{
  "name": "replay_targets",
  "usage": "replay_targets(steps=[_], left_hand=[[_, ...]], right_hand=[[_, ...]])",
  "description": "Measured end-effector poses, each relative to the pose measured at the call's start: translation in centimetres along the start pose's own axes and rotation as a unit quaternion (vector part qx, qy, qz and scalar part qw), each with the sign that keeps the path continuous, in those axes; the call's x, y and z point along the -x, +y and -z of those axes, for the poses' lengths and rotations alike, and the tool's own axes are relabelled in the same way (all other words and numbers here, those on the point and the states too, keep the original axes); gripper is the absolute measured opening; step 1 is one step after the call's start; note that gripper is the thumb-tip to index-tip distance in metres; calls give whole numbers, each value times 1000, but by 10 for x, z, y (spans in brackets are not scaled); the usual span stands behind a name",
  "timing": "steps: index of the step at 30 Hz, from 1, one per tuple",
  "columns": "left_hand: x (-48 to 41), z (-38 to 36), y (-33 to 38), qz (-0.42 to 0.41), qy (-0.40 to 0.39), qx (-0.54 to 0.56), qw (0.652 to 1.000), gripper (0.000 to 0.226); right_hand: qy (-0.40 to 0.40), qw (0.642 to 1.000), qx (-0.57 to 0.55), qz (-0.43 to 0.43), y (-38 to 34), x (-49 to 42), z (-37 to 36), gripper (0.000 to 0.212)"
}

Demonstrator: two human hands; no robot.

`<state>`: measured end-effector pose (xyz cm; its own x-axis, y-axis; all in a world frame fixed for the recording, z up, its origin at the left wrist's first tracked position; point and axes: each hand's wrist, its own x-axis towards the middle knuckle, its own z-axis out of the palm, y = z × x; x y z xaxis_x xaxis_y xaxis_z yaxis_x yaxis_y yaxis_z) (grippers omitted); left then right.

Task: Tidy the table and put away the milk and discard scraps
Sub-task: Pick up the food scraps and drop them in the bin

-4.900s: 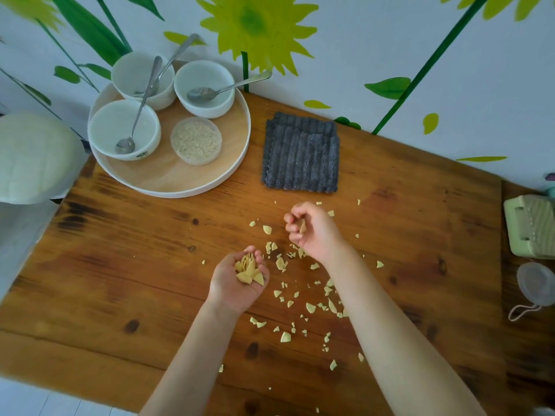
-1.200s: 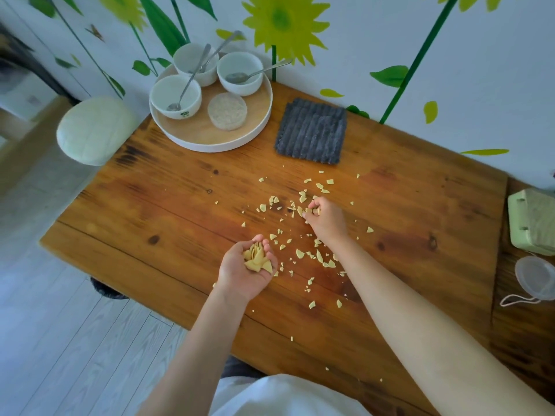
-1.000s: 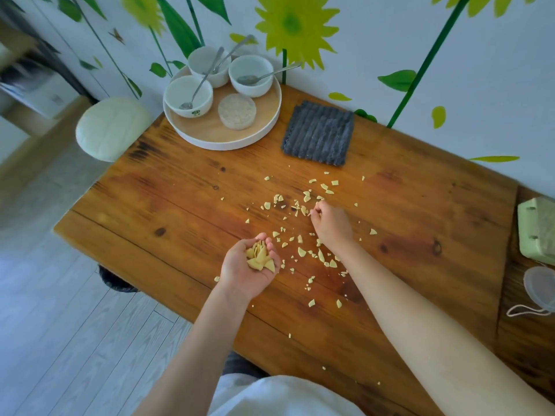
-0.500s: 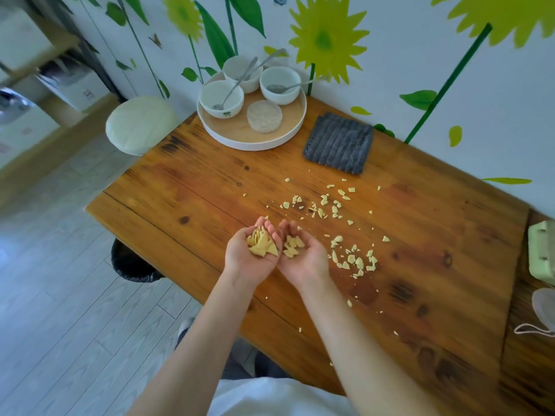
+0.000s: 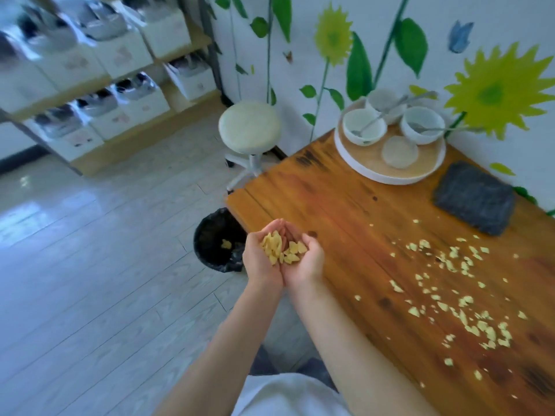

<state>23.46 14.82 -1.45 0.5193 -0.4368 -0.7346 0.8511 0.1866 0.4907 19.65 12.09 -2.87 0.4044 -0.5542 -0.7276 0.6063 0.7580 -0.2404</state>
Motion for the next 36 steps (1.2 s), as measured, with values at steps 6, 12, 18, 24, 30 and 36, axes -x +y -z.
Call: replay_targets(steps=[6,12,18,24,30,36], left_hand=[[-48,29,100,-33,30,14,999,29],[-89,48,170,-29,83,83,993,30],[-146,48,186,-11,138,161,977,32],[-242,67,174,4,209,230,951,35],[-340,108,125,81,258,233,934,26],[-417,142,88,129,254,133,950,28]], right_hand=[[-6,999,32,-44,92,-34,-69,38],[5,991,105,-77,150,-71,-119,38],[64,981,154,-99,174,-134,-132,36],[124,955,233,-138,198,-230,-116,30],[184,916,324,-150,226,-323,-60,16],[256,899,328,-140,241,-388,-17,25]])
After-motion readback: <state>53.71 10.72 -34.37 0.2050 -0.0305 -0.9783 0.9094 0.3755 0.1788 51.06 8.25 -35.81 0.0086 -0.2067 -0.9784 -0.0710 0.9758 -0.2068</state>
